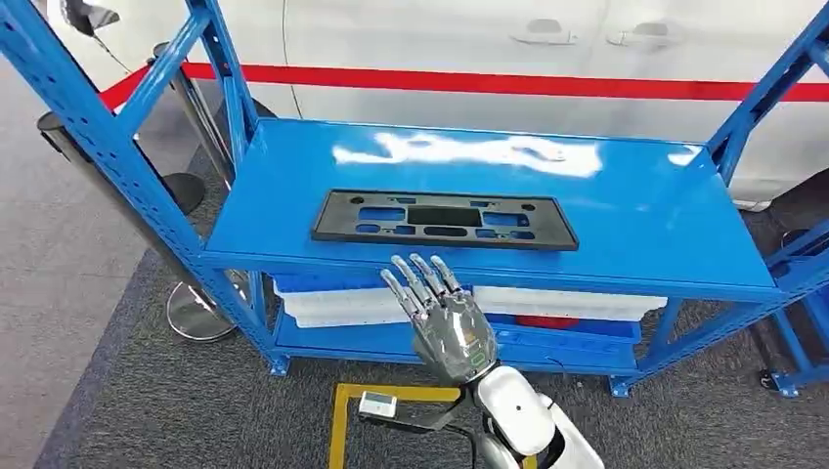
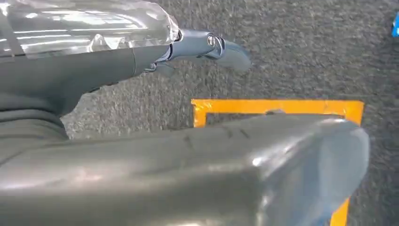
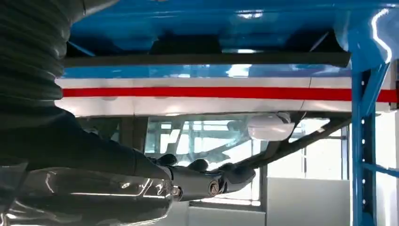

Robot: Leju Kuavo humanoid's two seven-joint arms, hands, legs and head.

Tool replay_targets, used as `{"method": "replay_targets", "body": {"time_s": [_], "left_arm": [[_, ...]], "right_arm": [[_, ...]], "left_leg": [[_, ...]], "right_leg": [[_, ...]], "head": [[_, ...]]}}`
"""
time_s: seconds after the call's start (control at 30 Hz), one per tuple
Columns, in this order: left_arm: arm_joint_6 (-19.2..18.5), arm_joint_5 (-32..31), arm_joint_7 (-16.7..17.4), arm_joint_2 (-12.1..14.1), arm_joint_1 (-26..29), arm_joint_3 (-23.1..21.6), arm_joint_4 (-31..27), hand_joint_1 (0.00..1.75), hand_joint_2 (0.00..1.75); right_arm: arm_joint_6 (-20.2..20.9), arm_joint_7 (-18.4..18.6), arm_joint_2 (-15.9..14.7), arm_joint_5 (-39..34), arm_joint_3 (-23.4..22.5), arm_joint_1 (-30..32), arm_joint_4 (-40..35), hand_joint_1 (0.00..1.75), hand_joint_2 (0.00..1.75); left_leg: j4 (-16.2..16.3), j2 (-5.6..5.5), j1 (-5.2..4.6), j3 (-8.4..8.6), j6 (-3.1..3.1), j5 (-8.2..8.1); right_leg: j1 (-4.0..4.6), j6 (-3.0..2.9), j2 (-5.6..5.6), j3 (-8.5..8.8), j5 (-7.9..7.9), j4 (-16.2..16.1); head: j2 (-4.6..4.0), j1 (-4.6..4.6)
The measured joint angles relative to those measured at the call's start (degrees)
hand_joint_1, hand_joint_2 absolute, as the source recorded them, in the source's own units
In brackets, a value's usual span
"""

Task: Take the parts from the cabinet and place them on the table.

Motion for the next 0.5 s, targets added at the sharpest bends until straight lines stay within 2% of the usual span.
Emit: {"method": "replay_targets", "body": {"time_s": [0.03, 0.07, 0.1, 0.13, 0.17, 0.2, 0.23, 0.3, 0.33, 0.37, 0.4, 0.47, 0.5], "left_arm": [[0.1, 0.0, 0.1, 0.0, 0.0, 0.1, 0.0, 0.0, 0.0], [0.1, 0.0, 0.3, 0.0, 0.1, 0.2, 0.0, 0.0, 0.0], [0.1, 0.1, 0.3, 0.0, 0.1, 0.2, 0.0, 0.0, 0.0], [0.1, 0.1, 0.4, -0.1, 0.1, 0.3, 0.0, 0.0, 0.0], [0.2, 0.0, 0.5, -0.2, 0.1, 0.3, 0.0, 0.0, 0.0], [0.2, 0.0, 0.7, -0.3, 0.0, 0.3, 0.0, 0.0, 0.0], [0.3, 0.0, 0.9, -0.3, 0.0, 0.4, 0.0, 0.0, 0.0], [0.3, -0.1, 1.0, -0.3, 0.0, 0.6, 0.0, 0.0, 0.0], [0.3, -0.1, 1.1, -0.2, -0.1, 0.7, -0.1, 0.0, 0.0], [0.3, -0.2, 1.2, -0.2, 0.1, 0.8, -0.1, 0.0, 0.0], [0.3, -0.4, 1.4, -0.2, 0.1, 0.9, -0.1, 0.0, 0.0], [0.1, -0.9, 1.5, -0.2, 0.1, 1.0, -0.1, 0.0, 0.0], [0.0, -1.0, 1.6, -0.2, 0.1, 1.1, -0.1, 0.0, 0.0]], "right_arm": [[0.1, -0.1, 0.0, -0.4, 0.0, 0.0, 0.3, 0.0, 1.75], [0.2, -0.2, 0.0, -0.9, 0.0, 0.0, 0.5, 0.0, 1.75], [0.2, -0.2, 0.0, -1.2, 0.0, -0.1, 0.7, 0.0, 1.75], [0.2, -0.2, 0.2, -1.3, 0.0, -0.2, 0.9, 0.0, 1.75], [0.3, -0.2, 0.3, -1.6, 0.0, -0.3, 1.1, 0.0, 1.75], [0.3, -0.3, 0.4, -1.7, 0.0, -0.5, 1.2, 0.0, 1.75], [0.5, -0.3, 0.6, -2.0, 0.0, -0.6, 1.4, 0.0, 1.75], [1.0, -0.3, 0.9, -2.1, 0.0, -0.6, 1.6, 0.0, 1.75], [1.1, -0.2, 1.2, -2.1, 0.0, -0.7, 1.7, 0.0, 1.75], [1.5, -0.1, 1.3, -2.1, 0.0, -0.8, 1.8, 0.0, 1.75], [1.9, 0.2, 1.6, -2.1, -0.1, -1.2, 2.1, 0.0, 1.75], [2.5, 0.6, 1.7, -2.0, -0.2, -1.6, 2.8, 0.0, 1.75], [2.8, 0.9, 1.7, -1.9, -0.5, -1.7, 3.3, 0.0, 1.75]], "left_leg": [[0.0, -0.05, -0.16, 0.24, 0.1, -0.13], [0.0, -0.15, -0.36, 0.64, 0.14, -0.36], [0.0, -0.22, -0.52, 0.99, 0.15, -0.52], [0.0, -0.29, -0.71, 1.51, 0.1, -0.81], [-0.1, -0.28, -0.6, 1.57, 0.04, -0.98], [0.1, -0.34, -1.0, 1.43, -0.24, -1.14], [0.0, -0.25, -0.73, 1.3, -0.68, -1.06], [-0.4, -0.12, -0.58, 1.6, -1.27, -1.15], [-0.4, -0.08, -1.0, 1.81, -1.66, -1.53], [0.8, -0.02, -0.75, 1.63, -1.96, -2.24], [4.2, -0.03, -0.58, -0.02, -2.2, -4.2], [12.9, -0.02, -0.16, -4.66, -2.77, -8.0], [16.4, -0.01, 0.02, -6.63, -3.04, -8.79]], "right_leg": [[0.03, -0.2, 0.0, -0.36, 1.19, -0.2], [0.18, -0.61, 0.0, 0.81, 4.09, -3.5], [0.41, -1.02, 0.01, 2.4, 6.53, -7.2], [0.78, -1.87, 0.04, 5.13, 9.94, -13.5], [1.14, -2.61, 0.05, 6.53, 10.04, -16.5], [1.27, -2.69, -0.08, 6.77, 9.82, -17.4], [1.43, -2.55, -0.01, 6.73, 9.82, -17.6], [1.55, -2.73, 0.18, 6.83, 9.76, -17.9], [0.66, -2.87, 0.15, 7.53, 10.12, -18.9], [0.67, -2.9, 0.09, 8.13, 10.19, -19.5], [0.54, -3.14, -0.03, 8.32, 10.08, -19.5], [0.58, -3.31, -0.12, 8.39, 9.88, -19.5], [0.58, -3.3, -0.14, 8.39, 9.78, -19.4]], "head": [[0.0, 0.0], [0.0, 0.0], [0.0, 0.0], [0.0, 0.0], [0.0, 0.0], [0.0, -0.02], [0.0, 0.0], [0.0, 0.02], [0.0, 0.0], [0.0, 0.0], [0.0, 0.0], [0.0, 0.0], [0.0, -0.02]]}}
